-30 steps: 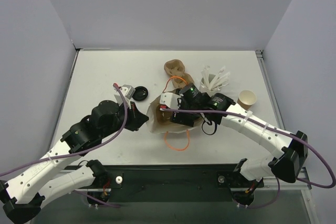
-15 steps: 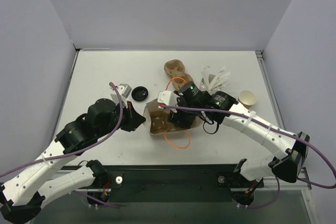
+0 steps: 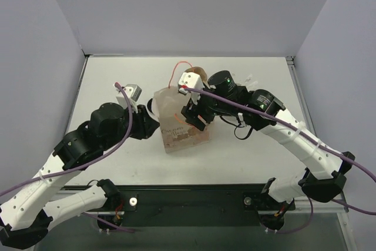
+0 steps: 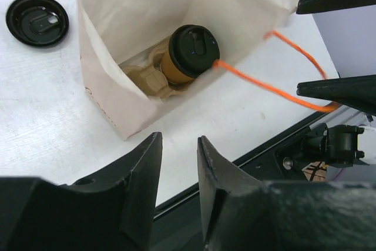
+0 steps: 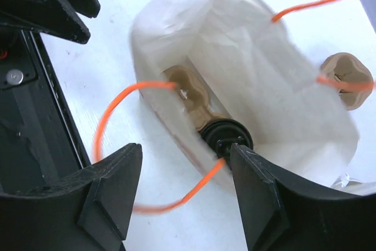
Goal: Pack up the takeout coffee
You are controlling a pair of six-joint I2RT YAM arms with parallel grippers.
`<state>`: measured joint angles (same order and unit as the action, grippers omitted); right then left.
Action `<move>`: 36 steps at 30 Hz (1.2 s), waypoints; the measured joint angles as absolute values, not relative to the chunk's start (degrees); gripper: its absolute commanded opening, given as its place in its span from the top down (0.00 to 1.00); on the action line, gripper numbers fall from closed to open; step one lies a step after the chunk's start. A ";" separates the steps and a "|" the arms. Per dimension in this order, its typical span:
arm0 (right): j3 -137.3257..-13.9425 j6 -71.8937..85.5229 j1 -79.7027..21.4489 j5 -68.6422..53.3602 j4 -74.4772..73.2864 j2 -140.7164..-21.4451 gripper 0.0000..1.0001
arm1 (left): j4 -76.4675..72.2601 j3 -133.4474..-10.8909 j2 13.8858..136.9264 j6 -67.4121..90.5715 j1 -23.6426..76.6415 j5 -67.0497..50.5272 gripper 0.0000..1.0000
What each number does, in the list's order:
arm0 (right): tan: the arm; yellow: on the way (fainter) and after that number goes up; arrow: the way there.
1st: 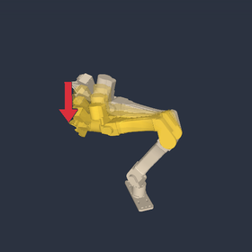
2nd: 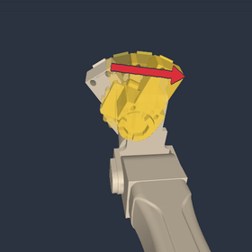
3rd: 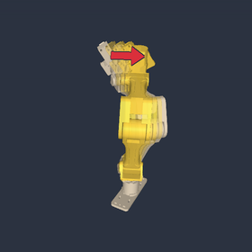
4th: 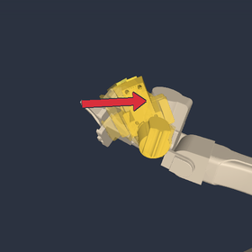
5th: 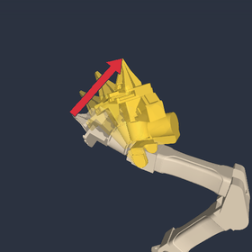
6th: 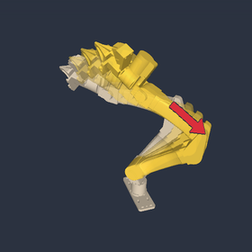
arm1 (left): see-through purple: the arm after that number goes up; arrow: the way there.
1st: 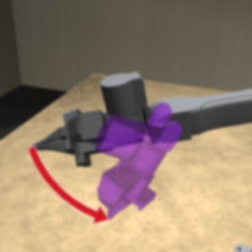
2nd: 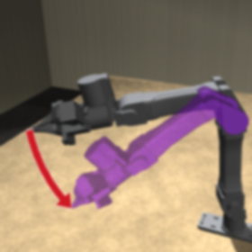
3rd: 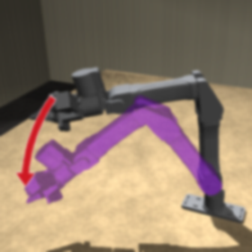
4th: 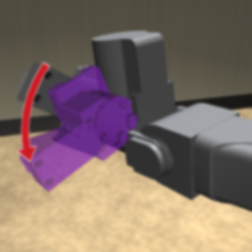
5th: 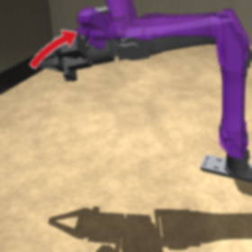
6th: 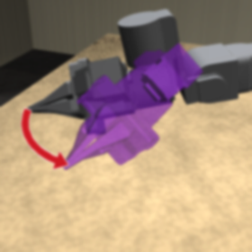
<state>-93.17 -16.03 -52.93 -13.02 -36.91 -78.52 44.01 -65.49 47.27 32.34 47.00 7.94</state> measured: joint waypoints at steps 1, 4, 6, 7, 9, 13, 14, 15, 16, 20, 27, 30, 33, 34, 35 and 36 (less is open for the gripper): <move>-93.76 -15.49 -52.93 -12.60 -37.17 -78.63 0.39 | 44.07 -66.22 47.66 31.83 46.94 8.27 0.54; -96.07 -12.73 -52.84 -9.80 -37.54 -78.70 0.38 | 44.97 -69.21 49.19 29.45 46.83 9.80 0.46; -97.89 -10.70 -52.56 -7.79 -37.30 -78.67 0.39 | 45.30 -70.89 49.78 27.94 46.74 10.68 0.41; -98.50 -9.80 -52.36 -6.57 -37.06 -78.59 0.39 | 45.39 -71.48 49.87 27.35 46.72 11.03 0.40; -99.57 -7.79 -51.59 -3.22 -36.95 -78.52 0.40 | 45.76 -72.47 49.84 26.33 46.65 11.73 0.39; -99.79 -4.32 -49.08 4.38 -36.73 -78.48 0.41 | 45.91 -73.45 49.65 24.86 46.63 12.23 0.39; -99.79 -3.27 -47.94 6.22 -36.80 -78.48 0.42 | 45.93 -73.49 49.52 24.67 46.63 12.25 0.39; -99.79 -2.13 -46.61 7.62 -37.01 -78.48 0.43 | 46.04 -73.49 49.36 24.49 46.63 12.25 0.38; -99.74 -0.51 -44.05 8.80 -37.47 -78.48 0.45 | 46.13 -73.49 49.10 24.29 46.63 12.23 0.35; -97.78 4.23 -32.69 11.03 -39.33 -78.81 0.48 | 45.74 -72.51 46.00 23.77 46.48 12.27 0.20; -96.51 8.14 -18.72 9.41 -42.89 -86.00 0.57 | 45.74 -68.84 37.21 25.39 46.39 12.58 0.04; -96.64 8.78 -16.21 7.68 -43.27 -90.19 0.57 | 46.74 -69.17 36.58 26.24 46.39 13.30 0.03; -97.43 9.15 -15.03 6.87 -43.68 -94.00 0.57 | 48.62 -69.80 36.93 26.55 46.39 13.58 0.03; -97.84 9.30 -14.90 6.81 -43.75 -95.13 0.57 | 49.47 -70.24 37.04 26.55 46.39 13.67 0.03; -98.19 9.47 -14.74 6.79 -43.72 -96.01 0.57 | 50.06 -70.65 37.15 26.55 46.39 13.74 0.03; -98.56 9.65 -14.52 6.76 -43.72 -96.71 0.57 | 50.48 -71.00 37.21 26.55 46.39 13.76 0.03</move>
